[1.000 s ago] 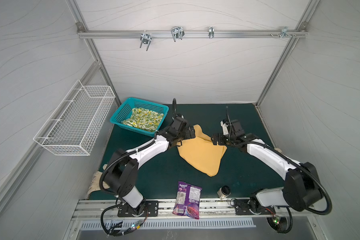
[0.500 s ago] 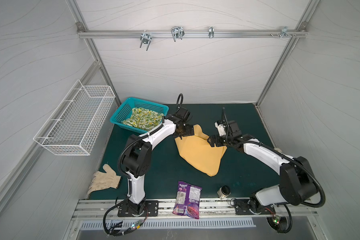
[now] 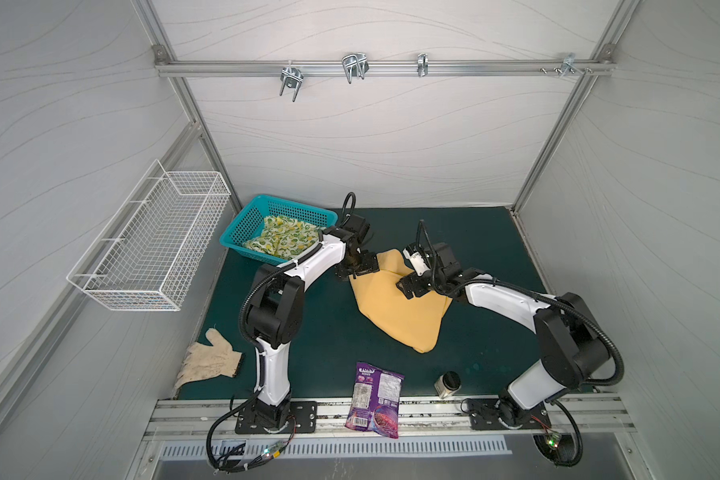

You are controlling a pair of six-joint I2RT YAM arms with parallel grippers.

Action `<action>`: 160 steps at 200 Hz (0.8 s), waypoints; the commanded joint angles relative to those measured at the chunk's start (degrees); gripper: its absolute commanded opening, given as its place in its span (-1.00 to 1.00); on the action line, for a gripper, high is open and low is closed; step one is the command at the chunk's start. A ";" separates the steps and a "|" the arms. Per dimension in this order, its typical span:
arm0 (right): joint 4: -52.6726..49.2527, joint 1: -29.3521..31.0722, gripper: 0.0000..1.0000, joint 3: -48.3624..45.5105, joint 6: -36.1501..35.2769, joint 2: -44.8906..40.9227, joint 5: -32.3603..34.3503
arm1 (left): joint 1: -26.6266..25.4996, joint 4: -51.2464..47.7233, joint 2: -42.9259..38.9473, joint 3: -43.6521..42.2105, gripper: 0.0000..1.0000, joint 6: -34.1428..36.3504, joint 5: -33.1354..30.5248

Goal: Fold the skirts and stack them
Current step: 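Grasp the yellow skirt's waistband edges with both grippers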

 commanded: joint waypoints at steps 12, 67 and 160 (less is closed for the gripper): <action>1.22 0.21 0.71 3.20 -4.18 3.60 -3.14 | 0.84 -2.96 2.12 5.73 0.92 -0.83 1.08; -0.87 0.12 0.39 6.58 -5.84 8.51 -10.20 | 1.91 -2.78 2.59 5.92 0.93 -1.23 1.56; -10.73 0.29 -0.99 11.90 -3.52 10.19 -15.90 | 3.06 -3.14 3.18 6.89 0.93 -1.25 3.23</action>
